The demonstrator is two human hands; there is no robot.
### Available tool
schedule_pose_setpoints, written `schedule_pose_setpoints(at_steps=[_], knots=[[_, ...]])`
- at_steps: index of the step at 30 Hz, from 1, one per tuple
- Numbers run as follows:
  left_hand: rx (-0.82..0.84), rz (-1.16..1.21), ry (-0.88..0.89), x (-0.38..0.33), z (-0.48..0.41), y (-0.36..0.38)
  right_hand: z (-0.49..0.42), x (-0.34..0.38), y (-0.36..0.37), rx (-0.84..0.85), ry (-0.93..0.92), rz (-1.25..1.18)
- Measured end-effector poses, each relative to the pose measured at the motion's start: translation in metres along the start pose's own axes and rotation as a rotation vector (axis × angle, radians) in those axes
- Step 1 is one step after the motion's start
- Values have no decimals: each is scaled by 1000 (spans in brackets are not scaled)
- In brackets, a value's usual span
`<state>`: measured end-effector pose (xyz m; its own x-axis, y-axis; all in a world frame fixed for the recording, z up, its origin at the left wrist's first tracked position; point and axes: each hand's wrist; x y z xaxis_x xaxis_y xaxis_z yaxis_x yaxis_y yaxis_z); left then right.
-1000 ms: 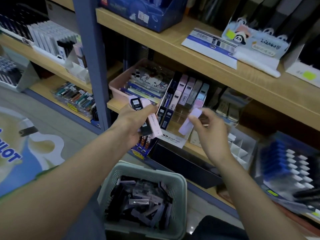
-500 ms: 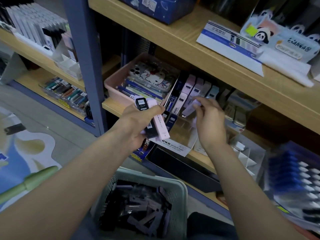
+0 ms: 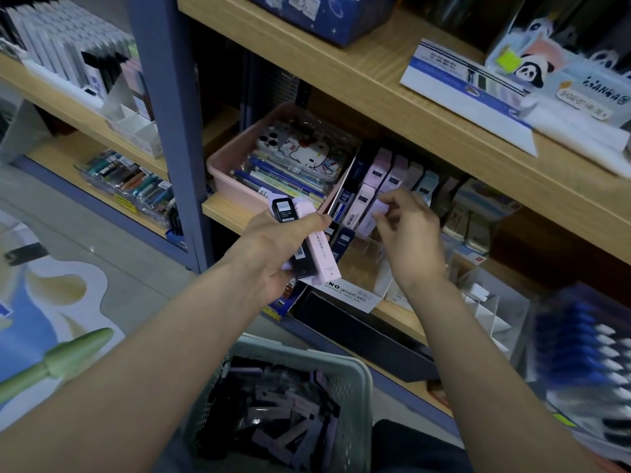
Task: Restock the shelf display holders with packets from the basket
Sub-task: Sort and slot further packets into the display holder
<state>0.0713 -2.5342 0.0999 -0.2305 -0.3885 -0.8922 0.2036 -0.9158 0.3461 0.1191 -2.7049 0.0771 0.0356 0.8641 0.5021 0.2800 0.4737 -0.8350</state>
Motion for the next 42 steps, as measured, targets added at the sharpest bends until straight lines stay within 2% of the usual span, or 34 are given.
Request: schedule_pose_setpoints(at_steps=[11, 15, 16, 18, 20, 23, 27, 29, 33, 35, 38, 42], knots=[[19, 3, -35, 4, 2, 5, -3, -1, 4, -150, -18, 142], [17, -10, -53, 4, 0, 5, 8, 17, -6, -186, -43, -19], [6, -8, -52, 4, 0, 5, 12, 22, -10, -101, -18, -142], [-4, -12, -45, 3, -1, 5, 26, 33, -20, 244, 111, -400], [6, -24, -33, 2, 0, 5, 40, 37, -22, 532, 145, -462], [36, -52, -29, 3, 3, 4, 48, 36, -22, 636, 72, -402], [98, -78, -56, 3, 8, 7, 43, 28, -31, 670, 170, -505], [90, -78, -54, 2, 9, 8, 41, 21, -32, 596, 223, -528], [75, -95, -59, 3, 10, 8, 34, 5, -29, 265, 250, -434], [66, -81, -54, 3, 10, 8, 29, 1, -30, 132, 236, -473], [41, -68, -45, 4, 8, 6, 23, 2, -30, 26, 189, -549], [30, -89, -48, 4, 5, 3, 15, 6, -16, -19, 99, -482]])
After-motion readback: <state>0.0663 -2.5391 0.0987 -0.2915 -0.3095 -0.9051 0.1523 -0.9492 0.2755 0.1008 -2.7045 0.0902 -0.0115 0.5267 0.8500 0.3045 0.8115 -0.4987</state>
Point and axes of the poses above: each hand's wrist, its own z-axis away from the middle knuckle, its own y-axis out of the palm, x = y × z, and after that the axes turned 15 degrees about y, right-handed
